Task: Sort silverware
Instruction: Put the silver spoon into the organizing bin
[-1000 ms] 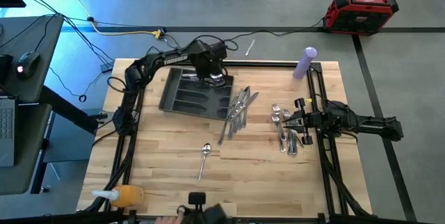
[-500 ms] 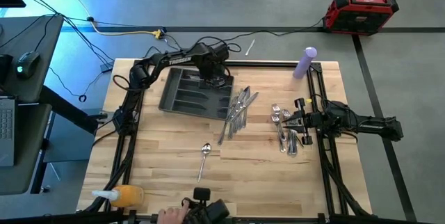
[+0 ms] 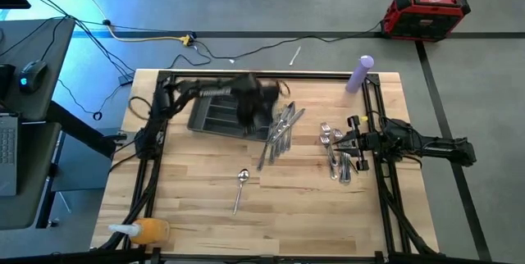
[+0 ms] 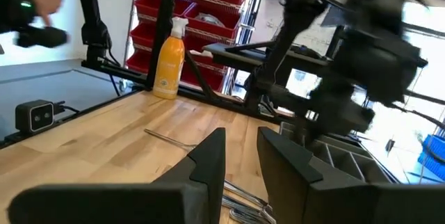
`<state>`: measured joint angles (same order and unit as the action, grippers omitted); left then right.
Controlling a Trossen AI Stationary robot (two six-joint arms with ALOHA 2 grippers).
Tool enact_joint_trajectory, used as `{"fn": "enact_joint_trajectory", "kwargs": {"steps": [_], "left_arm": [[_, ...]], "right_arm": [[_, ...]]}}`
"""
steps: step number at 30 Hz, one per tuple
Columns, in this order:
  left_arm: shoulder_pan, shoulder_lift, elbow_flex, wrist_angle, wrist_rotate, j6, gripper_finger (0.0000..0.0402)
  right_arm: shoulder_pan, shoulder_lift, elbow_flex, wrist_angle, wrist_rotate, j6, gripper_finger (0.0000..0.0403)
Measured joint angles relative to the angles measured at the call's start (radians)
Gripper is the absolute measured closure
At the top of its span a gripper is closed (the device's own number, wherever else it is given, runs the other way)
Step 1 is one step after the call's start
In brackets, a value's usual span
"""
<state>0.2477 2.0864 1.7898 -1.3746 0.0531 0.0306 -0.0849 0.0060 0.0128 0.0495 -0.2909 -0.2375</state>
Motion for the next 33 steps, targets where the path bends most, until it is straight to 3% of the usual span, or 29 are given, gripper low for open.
{"fn": "enact_joint_trajectory", "kwargs": {"steps": [3,7,12,15,17,20,23,33], "left_arm": [[-0.122,-0.067,-0.096,0.098,-0.002,-0.193,0.0312],[-0.289,-0.119,-0.209,0.333,-0.004,-0.595,0.0312],[-0.425,-0.098,-0.268,0.534,0.014,-0.799,0.0299],[-0.471,-0.08,-0.271,0.532,-0.008,-0.783,0.0278],[-0.498,-0.077,-0.271,0.533,-0.04,-0.687,0.026],[-0.529,-0.076,-0.271,0.53,-0.151,-0.58,0.0232],[-0.542,-0.076,-0.27,0.484,-0.228,-0.577,0.021],[-0.552,0.006,-0.271,0.421,-0.238,-0.609,0.019]], "right_arm": [[0.0,0.0,0.0,0.0,0.0,0.038,0.0329],[0.0,0.0,0.0,0.0,0.0,0.055,0.0329],[0.0,0.0,0.0,0.001,0.0,0.055,0.0329],[0.0,0.0,0.0,0.004,0.0,0.055,0.0329],[0.0,0.0,0.0,0.011,0.0,0.055,0.0329],[0.0,0.0,0.0,0.013,0.0,0.055,0.0329],[0.0,0.0,0.0,0.014,0.0,0.054,0.0329],[0.0,0.0,0.0,0.014,0.0,0.046,0.0329]]}}
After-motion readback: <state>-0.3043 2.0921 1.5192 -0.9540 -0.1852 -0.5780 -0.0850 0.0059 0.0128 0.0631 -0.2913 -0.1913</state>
